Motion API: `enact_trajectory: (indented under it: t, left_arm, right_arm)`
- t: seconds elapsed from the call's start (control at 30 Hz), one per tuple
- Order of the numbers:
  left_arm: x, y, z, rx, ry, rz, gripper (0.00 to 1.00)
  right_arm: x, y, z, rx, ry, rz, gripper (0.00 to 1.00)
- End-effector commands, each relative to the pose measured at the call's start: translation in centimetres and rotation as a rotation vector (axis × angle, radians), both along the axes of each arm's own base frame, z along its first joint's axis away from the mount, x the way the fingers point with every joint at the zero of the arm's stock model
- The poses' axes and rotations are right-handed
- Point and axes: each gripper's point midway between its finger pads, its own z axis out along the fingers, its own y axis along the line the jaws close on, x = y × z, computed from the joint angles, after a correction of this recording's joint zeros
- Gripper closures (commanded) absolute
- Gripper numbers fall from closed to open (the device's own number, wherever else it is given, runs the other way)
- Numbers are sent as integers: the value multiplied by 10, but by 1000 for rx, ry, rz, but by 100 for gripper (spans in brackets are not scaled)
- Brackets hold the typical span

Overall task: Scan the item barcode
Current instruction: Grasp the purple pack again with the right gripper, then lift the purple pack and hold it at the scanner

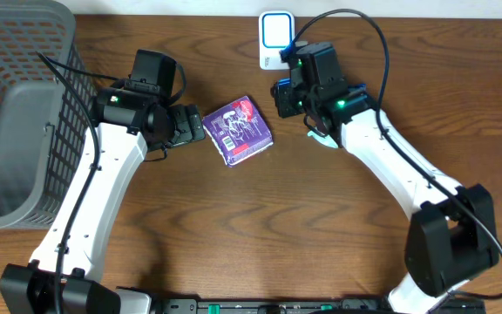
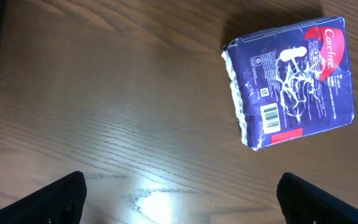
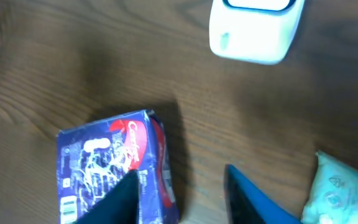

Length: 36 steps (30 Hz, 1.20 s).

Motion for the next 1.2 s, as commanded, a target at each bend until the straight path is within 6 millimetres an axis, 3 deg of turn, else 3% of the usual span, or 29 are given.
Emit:
enact_trajectory:
  t: [0.0,0.07,0.1,0.3,0.33,0.4,0.47,0.5,0.57,0.77,0.8,0.97,1.17]
  left_arm:
    - [-1,3,-2,18,5,-9,2]
    - [-1,3,-2,18,5,-9,2]
    - [-1,3,-2,18,5,-9,2]
    - [-1,3,-2,19,5,-9,2]
    - [-1,3,-2,19,5,-9,2]
    - [-1,3,-2,18,5,-9,2]
    - [-1,3,-2,19,5,-9,2]
    - [-1,3,-2,19,5,-9,2]
    - [-1,3,-2,19,5,-9,2]
    - [-1,3,-2,19,5,-9,2]
    - [-1,3,-2,18,5,-9,2]
    - [-1,3,-2,19,5,-9,2]
    - [-1,3,-2,19,5,-9,2]
  right_arm:
    - [-11,27,-43,63,116,113,34]
    - [-20,53,-79,171,216,212,33]
    - [-22,59,-87,202,242,221,32]
    - [-24,65,-137,270,376,153,35]
    - [-26,66,-141,274,388,155,40]
    - [-28,66,-146,275,401,159,71]
    - [-27,66,-145,276,397,158,92]
    - [-25,66,-143,281,389,158,99]
    - [-21,65,-137,288,371,157,99]
    - [1,56,-80,271,203,169,99]
    - [9,48,-55,226,121,145,99]
    - [15,14,3,-6,-79,37,99]
    - [12,-37,21,-434,-223,-131,99]
